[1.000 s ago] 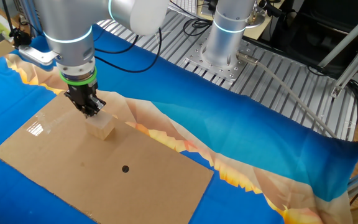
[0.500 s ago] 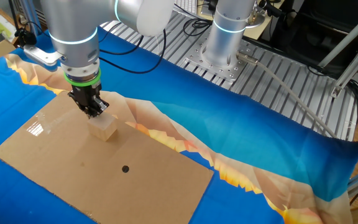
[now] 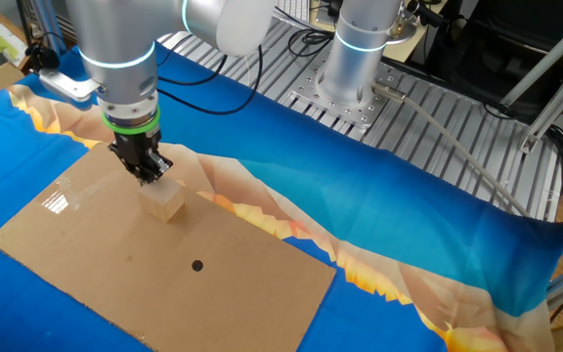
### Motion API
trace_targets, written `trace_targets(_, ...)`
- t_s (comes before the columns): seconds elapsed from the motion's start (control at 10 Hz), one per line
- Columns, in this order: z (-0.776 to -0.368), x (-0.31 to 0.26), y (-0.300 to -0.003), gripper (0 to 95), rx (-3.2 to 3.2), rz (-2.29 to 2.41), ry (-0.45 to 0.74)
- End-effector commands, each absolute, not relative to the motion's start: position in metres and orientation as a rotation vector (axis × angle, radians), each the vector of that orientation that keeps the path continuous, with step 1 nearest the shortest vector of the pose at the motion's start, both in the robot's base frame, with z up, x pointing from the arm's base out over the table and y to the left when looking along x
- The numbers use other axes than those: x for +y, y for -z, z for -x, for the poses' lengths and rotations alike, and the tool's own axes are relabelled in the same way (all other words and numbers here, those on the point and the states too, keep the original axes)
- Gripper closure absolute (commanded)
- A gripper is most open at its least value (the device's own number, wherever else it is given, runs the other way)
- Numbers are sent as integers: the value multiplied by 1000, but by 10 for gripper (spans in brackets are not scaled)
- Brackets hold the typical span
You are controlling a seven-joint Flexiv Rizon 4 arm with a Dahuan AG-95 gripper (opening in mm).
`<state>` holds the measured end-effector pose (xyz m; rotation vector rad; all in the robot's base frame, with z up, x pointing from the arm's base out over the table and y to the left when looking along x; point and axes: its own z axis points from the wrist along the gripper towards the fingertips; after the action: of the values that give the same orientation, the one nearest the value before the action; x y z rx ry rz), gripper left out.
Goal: Use the gripper to push the small block from left to right
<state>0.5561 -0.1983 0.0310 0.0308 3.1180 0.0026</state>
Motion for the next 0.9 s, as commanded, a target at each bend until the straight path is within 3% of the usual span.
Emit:
trace_targets(0.1, -554, -198, -29, 950, 3122, -38, -4)
trace_targets(0.9, -541, -184, -29, 950, 3120, -109, -8)
